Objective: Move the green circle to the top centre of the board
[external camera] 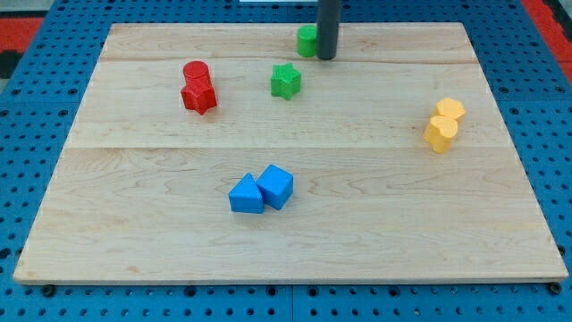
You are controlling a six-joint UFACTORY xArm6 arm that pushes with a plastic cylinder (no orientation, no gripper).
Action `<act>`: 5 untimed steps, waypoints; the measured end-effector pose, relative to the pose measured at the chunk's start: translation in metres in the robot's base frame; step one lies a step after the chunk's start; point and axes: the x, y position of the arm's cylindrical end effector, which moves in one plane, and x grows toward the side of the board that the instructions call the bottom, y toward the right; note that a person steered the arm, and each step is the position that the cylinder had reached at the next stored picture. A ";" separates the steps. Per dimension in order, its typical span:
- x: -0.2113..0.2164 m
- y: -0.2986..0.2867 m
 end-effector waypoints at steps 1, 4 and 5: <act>-0.004 0.000; -0.018 -0.024; -0.019 -0.027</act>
